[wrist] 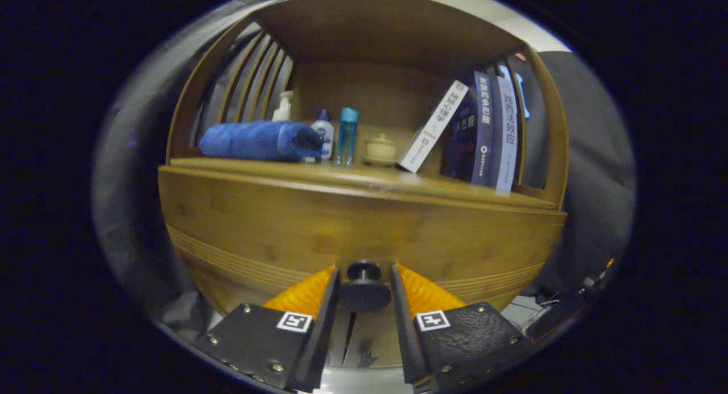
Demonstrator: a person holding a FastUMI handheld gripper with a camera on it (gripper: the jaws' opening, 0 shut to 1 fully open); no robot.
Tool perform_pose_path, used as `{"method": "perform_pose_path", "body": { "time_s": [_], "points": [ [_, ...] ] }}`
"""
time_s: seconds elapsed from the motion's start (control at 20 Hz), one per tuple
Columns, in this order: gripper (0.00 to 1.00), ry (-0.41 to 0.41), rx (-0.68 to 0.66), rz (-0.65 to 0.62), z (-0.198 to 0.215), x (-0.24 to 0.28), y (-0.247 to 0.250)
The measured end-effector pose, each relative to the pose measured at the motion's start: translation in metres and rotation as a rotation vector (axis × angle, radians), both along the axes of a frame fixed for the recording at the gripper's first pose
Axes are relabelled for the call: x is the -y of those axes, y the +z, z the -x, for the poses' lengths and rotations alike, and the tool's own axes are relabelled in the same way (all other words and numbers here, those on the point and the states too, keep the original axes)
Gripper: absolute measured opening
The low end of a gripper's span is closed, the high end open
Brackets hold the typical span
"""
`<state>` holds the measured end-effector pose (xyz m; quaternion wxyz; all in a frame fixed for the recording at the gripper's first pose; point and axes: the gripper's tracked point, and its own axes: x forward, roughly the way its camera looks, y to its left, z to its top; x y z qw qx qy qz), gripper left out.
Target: Pull open the drawer, take out the items inside it, and place them on the countertop above the cabinet.
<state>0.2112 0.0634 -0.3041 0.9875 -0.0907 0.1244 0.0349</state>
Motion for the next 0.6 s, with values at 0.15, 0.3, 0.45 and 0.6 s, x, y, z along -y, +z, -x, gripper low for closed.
{"method": "perform_pose_path", "body": {
  "time_s": [0.15,0.3,0.45,0.6],
  "points": [
    [0.51,-0.021,0.003,0.009,0.0077,0.0032,-0.0004],
    [0.45,-0.032,0.011,-0.141,-0.0016,0.0025,-0.0029],
    [0.44,-0.025,0.011,-0.241,-0.0008,-0.0011,0.0002],
    [0.43,-0.042,-0.005,-0.268,0.002,-0.0008,-0.0015]
  ]
}}
